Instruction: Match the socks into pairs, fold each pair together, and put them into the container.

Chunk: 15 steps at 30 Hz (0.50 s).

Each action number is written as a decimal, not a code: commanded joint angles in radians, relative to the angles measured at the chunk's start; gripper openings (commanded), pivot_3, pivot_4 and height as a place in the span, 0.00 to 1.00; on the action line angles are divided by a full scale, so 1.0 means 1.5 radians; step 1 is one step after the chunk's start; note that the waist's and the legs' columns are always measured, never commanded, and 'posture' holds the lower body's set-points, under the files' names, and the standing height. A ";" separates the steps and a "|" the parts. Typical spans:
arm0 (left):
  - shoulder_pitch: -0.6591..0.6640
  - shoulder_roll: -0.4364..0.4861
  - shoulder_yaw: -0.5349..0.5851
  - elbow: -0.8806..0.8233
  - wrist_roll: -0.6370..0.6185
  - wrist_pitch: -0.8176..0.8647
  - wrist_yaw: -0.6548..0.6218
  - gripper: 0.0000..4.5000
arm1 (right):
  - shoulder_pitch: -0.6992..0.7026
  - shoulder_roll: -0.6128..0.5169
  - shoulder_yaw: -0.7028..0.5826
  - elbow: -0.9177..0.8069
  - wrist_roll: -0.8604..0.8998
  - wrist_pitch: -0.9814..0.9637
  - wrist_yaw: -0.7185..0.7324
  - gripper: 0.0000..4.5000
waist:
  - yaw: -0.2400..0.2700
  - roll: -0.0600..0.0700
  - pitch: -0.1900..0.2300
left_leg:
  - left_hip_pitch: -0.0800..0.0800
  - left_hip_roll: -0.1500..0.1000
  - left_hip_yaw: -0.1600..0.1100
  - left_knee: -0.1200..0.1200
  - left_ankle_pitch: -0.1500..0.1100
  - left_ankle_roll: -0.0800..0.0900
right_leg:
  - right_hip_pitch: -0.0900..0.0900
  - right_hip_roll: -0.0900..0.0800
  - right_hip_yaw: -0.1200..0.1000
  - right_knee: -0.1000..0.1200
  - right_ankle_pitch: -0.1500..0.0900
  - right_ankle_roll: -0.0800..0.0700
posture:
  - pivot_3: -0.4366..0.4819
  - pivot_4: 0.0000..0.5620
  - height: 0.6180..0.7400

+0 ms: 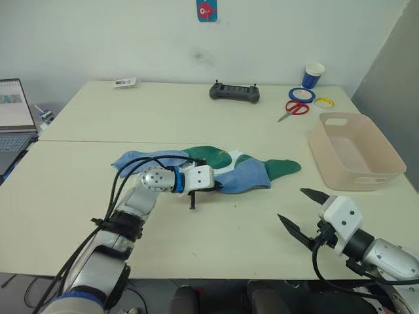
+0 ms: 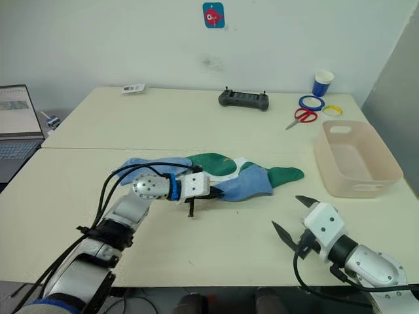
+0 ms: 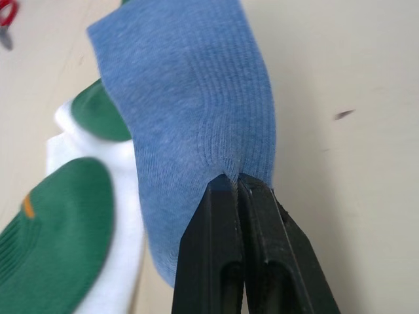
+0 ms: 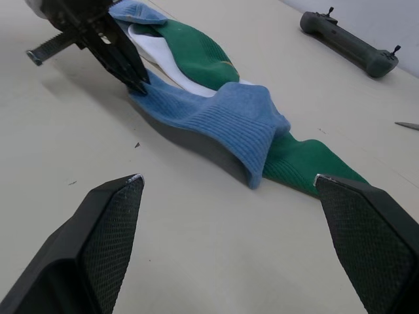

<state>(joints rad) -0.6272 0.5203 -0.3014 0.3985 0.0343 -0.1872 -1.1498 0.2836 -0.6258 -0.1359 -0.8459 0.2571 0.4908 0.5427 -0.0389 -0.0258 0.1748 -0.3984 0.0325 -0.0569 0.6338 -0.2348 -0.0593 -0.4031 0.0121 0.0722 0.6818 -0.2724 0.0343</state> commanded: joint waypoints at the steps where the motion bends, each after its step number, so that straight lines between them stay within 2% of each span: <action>1: 0.049 0.047 0.036 -0.126 -0.076 0.071 -0.056 0.01 | -0.010 -0.010 -0.006 -0.026 0.001 -0.001 0.003 1.00 | -0.001 0.000 0.000 | 0.000 0.000 0.000 0.000 0.000 0.000 | 0.000 0.000 0.000 0.000 0.000 0.000 | 0.48 0.27 1.00; 5: 0.129 0.114 0.061 -0.211 -0.109 0.128 -0.075 0.01 | -0.022 -0.021 0.016 -0.014 -0.006 0.000 0.014 1.00 | -0.002 0.000 0.000 | 0.000 0.000 0.000 0.000 0.000 0.000 | 0.000 0.000 0.000 0.000 0.000 0.000 | 0.48 0.27 1.00; 8: 0.170 0.154 0.082 -0.191 -0.098 0.101 -0.067 0.01 | -0.048 -0.028 0.059 0.019 -0.037 -0.008 0.010 1.00 | -0.002 0.000 0.000 | 0.001 0.000 0.000 0.000 0.000 0.000 | 0.000 0.000 0.000 0.000 0.000 0.000 | 0.48 0.27 1.00; 15: 0.208 0.191 0.098 -0.123 -0.072 0.002 -0.048 0.01 | -0.167 0.003 0.179 0.123 -0.089 -0.017 0.014 1.00 | -0.001 0.000 0.000 | 0.000 0.000 0.000 0.000 0.000 0.000 | 0.000 0.000 0.000 0.000 0.000 0.000 | 0.48 0.27 1.00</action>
<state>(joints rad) -0.3240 0.7903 -0.1700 0.1989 -0.0866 -0.1532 -1.2308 0.0647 -0.6191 0.0902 -0.6789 0.1527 0.4969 0.5529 -0.0400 -0.0264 0.1748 -0.3980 0.0332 -0.0564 0.6340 -0.2348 -0.0593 -0.4035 0.0120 0.0723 0.6815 -0.2725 0.0335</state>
